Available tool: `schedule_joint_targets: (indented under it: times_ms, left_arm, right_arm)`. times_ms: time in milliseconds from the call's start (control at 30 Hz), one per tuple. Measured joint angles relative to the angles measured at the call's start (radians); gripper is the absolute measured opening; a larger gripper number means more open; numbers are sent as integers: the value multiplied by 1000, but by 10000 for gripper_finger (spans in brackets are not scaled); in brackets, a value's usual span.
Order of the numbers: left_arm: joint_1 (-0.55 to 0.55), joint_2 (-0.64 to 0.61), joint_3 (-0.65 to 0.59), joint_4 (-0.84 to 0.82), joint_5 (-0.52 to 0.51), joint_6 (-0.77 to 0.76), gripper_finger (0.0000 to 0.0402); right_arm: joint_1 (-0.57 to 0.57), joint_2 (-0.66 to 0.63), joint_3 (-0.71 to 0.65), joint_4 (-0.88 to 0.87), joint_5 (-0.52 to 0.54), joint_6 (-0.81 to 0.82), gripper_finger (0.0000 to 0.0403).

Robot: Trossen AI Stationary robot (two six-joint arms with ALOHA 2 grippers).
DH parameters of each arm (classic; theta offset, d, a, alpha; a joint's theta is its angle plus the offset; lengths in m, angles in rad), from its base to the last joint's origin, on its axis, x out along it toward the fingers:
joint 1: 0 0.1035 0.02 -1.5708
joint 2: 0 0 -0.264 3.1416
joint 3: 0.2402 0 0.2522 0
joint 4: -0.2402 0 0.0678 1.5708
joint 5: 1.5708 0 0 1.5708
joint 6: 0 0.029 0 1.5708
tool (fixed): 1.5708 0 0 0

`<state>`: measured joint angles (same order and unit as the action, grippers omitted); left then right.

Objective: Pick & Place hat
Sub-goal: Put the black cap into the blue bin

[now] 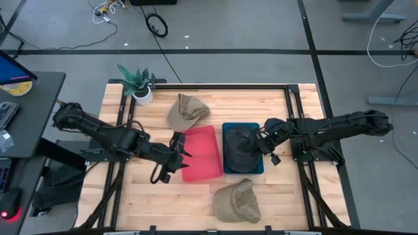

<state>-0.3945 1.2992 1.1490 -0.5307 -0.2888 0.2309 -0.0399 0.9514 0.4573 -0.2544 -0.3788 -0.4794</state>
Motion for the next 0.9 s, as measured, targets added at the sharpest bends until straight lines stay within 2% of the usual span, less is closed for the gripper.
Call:
schedule_joint_targets:
  times_ms: [200,333,633,900]
  left_arm:
    - [26,-80,-94,95,14,49,177]
    - [64,-132,-132,132,16,42,177]
    - [101,-183,-176,139,46,16,177]
    - [101,-184,-176,145,45,16,177]
  right_arm:
    - [-31,0,-27,52,-35,26,3]
    - [-42,1,-29,86,-3,108,14]
    - [-46,1,-29,220,9,344,80]
    - [-48,-4,-27,239,27,371,140]
